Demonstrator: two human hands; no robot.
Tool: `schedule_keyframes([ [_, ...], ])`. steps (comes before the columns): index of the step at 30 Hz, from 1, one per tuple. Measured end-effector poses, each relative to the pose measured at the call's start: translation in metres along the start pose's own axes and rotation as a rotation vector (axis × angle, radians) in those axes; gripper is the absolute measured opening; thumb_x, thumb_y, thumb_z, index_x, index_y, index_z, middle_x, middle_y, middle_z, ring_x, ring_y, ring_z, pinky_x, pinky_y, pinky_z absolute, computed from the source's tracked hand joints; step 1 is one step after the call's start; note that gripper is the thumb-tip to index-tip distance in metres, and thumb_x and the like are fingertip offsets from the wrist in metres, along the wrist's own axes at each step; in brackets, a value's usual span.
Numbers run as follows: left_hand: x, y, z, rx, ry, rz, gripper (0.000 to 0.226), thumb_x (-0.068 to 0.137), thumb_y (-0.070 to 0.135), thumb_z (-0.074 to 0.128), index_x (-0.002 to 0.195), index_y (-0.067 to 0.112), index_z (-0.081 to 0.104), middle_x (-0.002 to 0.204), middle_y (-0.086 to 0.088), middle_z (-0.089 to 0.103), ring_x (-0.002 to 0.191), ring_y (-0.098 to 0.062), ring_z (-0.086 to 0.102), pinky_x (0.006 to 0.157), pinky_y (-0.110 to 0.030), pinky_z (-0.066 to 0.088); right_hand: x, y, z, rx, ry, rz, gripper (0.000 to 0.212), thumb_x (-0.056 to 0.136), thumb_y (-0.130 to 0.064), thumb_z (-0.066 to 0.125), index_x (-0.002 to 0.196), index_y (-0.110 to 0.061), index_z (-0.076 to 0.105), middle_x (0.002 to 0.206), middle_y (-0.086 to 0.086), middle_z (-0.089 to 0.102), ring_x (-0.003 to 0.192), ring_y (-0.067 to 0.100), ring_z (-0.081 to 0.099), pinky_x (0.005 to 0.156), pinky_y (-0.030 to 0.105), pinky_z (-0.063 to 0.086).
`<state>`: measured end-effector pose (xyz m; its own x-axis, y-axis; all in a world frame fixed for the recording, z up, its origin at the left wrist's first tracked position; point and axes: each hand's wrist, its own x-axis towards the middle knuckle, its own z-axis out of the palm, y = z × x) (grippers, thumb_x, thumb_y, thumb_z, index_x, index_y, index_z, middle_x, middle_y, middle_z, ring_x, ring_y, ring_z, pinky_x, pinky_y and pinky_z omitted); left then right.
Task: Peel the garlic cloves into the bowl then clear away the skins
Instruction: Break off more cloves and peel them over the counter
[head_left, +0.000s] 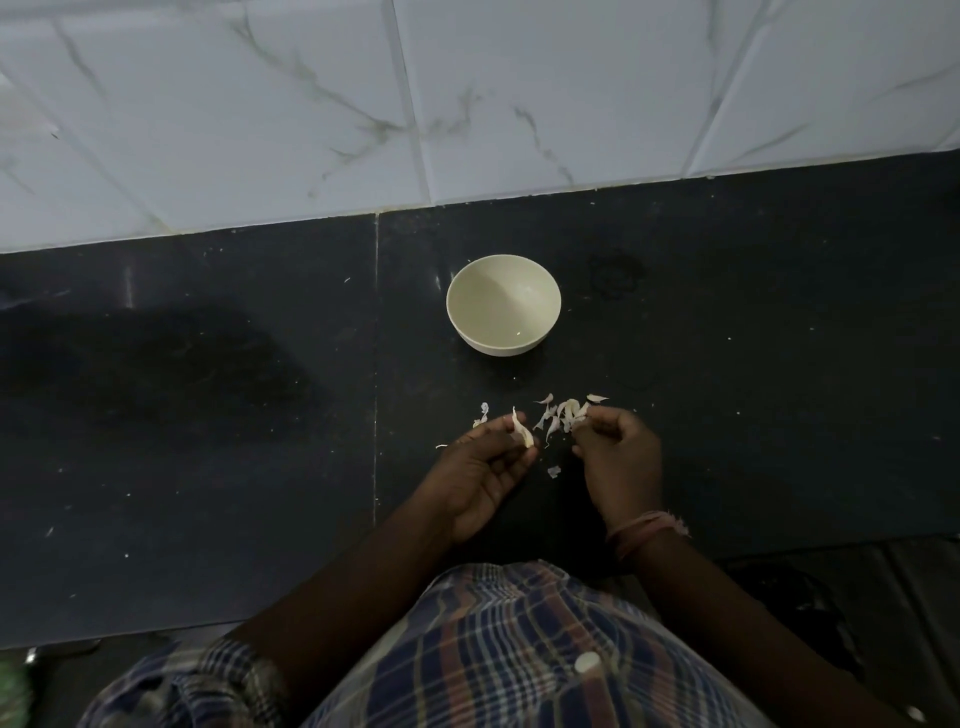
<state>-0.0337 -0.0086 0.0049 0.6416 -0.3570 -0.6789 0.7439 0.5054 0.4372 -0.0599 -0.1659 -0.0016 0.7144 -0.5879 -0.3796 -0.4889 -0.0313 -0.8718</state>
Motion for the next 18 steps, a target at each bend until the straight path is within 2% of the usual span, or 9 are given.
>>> schedule_keyframes([
  [3, 0.002, -0.001, 0.000, 0.000, 0.020, 0.004, 0.023, 0.097, -0.007, 0.055, 0.112, 0.002, 0.068, 0.095, -0.011, 0.073, 0.087, -0.017, 0.072, 0.073, -0.024, 0.060, -0.010, -0.001, 0.001, -0.144, -0.079, -0.203, 0.010, 0.091, -0.016, 0.071, 0.101, -0.017, 0.073, 0.099, -0.005, 0.071, 0.089, 0.002, 0.065, 0.084, 0.023, 0.053],
  [7, 0.004, -0.002, 0.000, 0.035, -0.006, 0.045, 0.021, 0.095, -0.006, 0.056, 0.111, 0.001, 0.067, 0.103, -0.015, 0.073, 0.094, -0.020, 0.072, 0.078, -0.025, 0.060, -0.022, 0.002, 0.010, -0.217, -0.228, -0.347, 0.010, 0.092, -0.017, 0.071, 0.101, -0.018, 0.076, 0.098, -0.008, 0.072, 0.092, 0.000, 0.065, 0.084, 0.019, 0.052],
  [11, 0.003, -0.002, 0.000, 0.082, -0.002, 0.069, 0.018, 0.093, -0.007, 0.059, 0.105, 0.001, 0.070, 0.103, -0.017, 0.073, 0.098, -0.024, 0.073, 0.083, -0.027, 0.061, -0.018, 0.004, 0.011, -0.244, -0.206, -0.367, 0.010, 0.090, -0.014, 0.073, 0.098, -0.016, 0.078, 0.095, -0.006, 0.072, 0.091, 0.003, 0.065, 0.085, 0.023, 0.053],
  [14, 0.002, -0.002, 0.002, 0.137, 0.033, 0.121, 0.018, 0.089, -0.003, 0.065, 0.107, -0.001, 0.069, 0.107, -0.020, 0.074, 0.101, -0.028, 0.074, 0.086, -0.032, 0.061, -0.017, 0.001, 0.012, -0.242, -0.228, -0.360, 0.006, 0.089, -0.017, 0.073, 0.094, -0.018, 0.077, 0.091, -0.009, 0.070, 0.088, 0.001, 0.064, 0.080, 0.020, 0.051],
  [18, 0.000, 0.000, 0.006, 0.218, 0.094, 0.187, 0.012, 0.092, -0.004, 0.064, 0.102, -0.004, 0.071, 0.100, -0.023, 0.075, 0.093, -0.029, 0.075, 0.083, -0.035, 0.063, -0.020, -0.003, 0.014, -0.216, -0.234, -0.311, 0.005, 0.089, -0.023, 0.073, 0.091, -0.018, 0.075, 0.086, -0.010, 0.071, 0.080, -0.001, 0.065, 0.071, 0.017, 0.051],
])
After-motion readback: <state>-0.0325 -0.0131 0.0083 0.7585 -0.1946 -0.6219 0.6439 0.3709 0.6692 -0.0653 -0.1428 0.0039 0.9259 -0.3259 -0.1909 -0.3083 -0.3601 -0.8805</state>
